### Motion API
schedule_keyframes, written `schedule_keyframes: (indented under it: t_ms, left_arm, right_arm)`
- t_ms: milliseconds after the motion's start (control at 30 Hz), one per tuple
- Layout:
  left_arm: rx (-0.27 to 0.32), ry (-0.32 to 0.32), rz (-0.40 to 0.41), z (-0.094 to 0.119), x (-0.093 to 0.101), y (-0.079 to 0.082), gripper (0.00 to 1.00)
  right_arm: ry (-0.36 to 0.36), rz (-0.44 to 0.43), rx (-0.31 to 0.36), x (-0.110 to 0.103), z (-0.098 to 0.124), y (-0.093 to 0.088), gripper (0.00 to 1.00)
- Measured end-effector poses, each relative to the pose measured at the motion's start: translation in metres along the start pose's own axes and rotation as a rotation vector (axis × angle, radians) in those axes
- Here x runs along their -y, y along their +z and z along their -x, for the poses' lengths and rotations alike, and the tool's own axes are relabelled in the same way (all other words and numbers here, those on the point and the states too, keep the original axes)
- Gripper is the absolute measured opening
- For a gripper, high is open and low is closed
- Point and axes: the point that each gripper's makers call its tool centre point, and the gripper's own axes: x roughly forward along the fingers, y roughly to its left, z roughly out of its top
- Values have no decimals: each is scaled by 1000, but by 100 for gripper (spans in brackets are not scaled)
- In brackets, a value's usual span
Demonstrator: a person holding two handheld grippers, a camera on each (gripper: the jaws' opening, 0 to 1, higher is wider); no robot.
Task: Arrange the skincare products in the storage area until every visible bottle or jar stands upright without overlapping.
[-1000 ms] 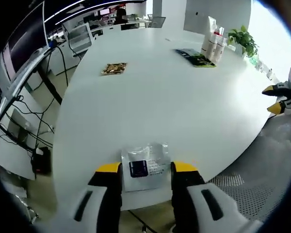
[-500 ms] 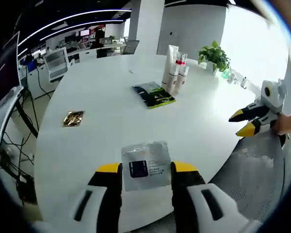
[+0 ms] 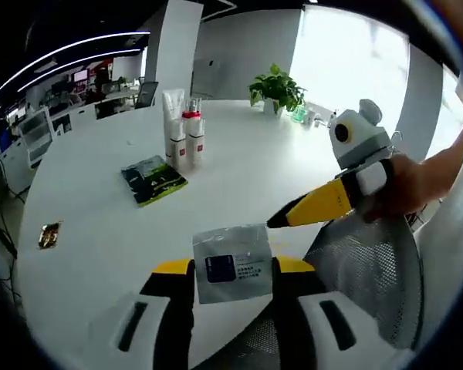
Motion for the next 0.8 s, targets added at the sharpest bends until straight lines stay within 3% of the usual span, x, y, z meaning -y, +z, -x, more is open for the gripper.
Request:
schedule_keyframes:
  t_ms: [33, 133, 367, 533, 800]
  left_arm:
    - [2, -16, -17, -1, 5, 1, 35]
    - [1, -59, -103, -4, 17, 4, 35]
    - [14, -91, -241, -5, 30, 13, 35]
    - [19, -112, -324, -5, 42, 15, 35]
    - [56, -171, -217, -1, 42, 14, 36]
  right_arm:
    - [18, -42, -16, -3, 1, -3, 30]
    - [19, -40, -21, -1, 2, -4, 25]
    - [47, -90, -29, -4, -1, -6, 19]
    - [43, -81, -53, -4, 1, -10, 4]
    - [61, -70, -64, -8, 2, -12, 0]
